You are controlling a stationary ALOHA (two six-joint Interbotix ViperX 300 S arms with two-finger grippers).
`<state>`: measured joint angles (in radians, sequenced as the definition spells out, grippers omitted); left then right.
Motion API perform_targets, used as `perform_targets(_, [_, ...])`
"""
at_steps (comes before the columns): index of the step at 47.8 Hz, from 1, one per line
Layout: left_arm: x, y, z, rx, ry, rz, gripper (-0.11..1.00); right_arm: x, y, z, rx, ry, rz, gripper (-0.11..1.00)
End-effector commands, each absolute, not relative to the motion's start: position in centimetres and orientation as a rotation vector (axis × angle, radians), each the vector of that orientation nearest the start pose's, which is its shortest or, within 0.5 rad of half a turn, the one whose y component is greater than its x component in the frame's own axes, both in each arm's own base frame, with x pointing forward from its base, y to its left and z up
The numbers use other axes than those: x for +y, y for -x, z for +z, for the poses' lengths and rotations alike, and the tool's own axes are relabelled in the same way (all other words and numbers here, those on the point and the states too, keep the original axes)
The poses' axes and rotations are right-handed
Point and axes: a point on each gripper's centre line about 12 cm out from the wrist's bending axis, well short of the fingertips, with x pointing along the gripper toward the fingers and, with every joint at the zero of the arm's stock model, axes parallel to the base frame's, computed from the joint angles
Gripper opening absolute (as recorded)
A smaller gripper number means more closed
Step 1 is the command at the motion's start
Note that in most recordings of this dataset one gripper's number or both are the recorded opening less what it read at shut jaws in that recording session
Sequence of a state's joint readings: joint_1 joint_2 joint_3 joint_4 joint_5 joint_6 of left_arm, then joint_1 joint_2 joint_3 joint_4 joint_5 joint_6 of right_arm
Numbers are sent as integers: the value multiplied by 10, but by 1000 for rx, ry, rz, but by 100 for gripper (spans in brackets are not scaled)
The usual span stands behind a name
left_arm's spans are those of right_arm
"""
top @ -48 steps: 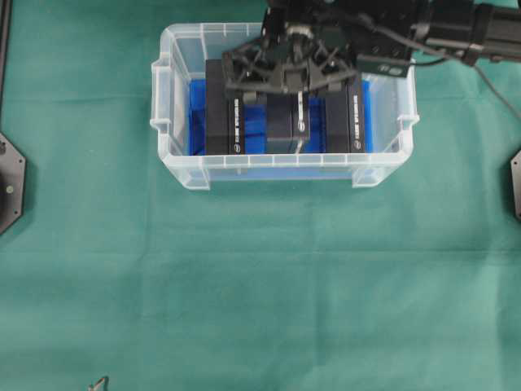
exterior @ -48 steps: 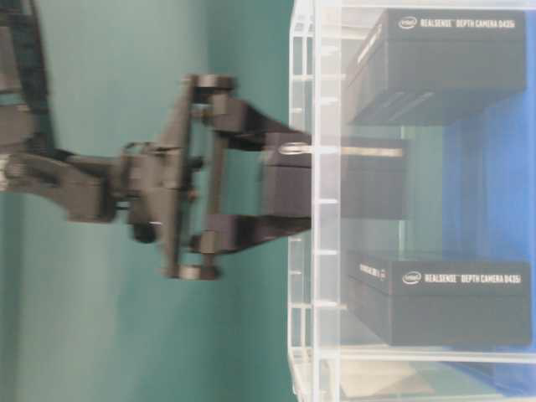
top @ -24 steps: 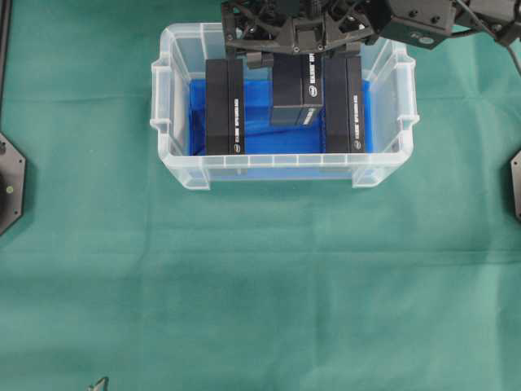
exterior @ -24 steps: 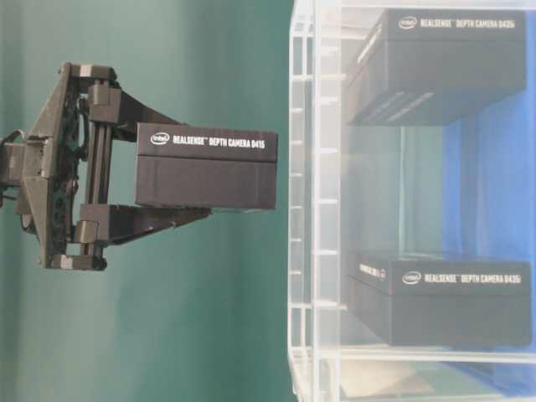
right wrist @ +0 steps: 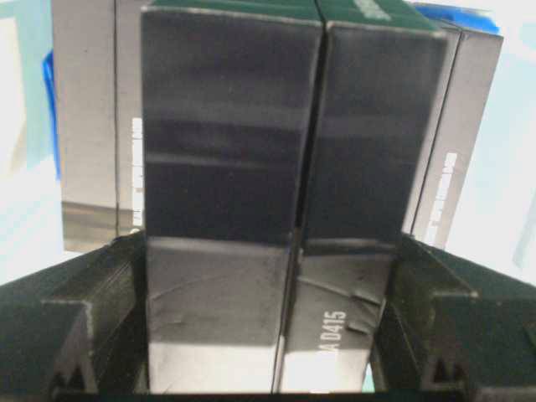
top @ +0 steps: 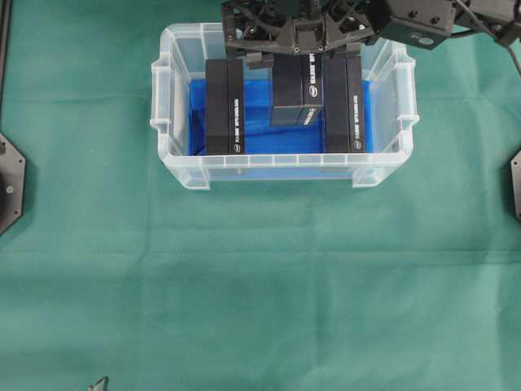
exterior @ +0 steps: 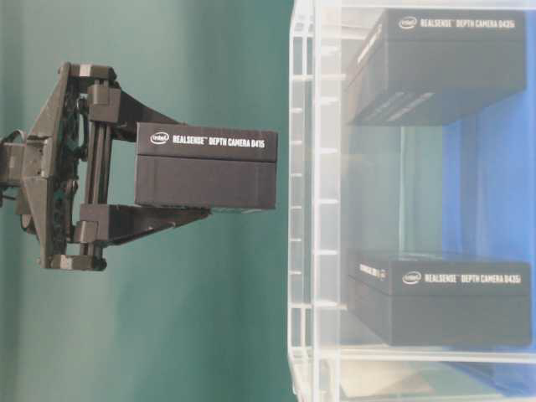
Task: Take the box out of the case with the right arm.
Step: 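Lift the middle box straight up out of the case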
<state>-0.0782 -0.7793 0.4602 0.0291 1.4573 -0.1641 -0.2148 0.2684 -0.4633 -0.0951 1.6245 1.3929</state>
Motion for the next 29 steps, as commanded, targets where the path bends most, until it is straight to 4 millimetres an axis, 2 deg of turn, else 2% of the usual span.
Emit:
perform_targets(1, [-10,-167,378,1110,81,46,0,-104,-425,375,933,-1234,-1158,66])
perform_targets(29, [-10,-167,377,1112,81,44,0,-104,-424,376,933,-1235,-1156,66])
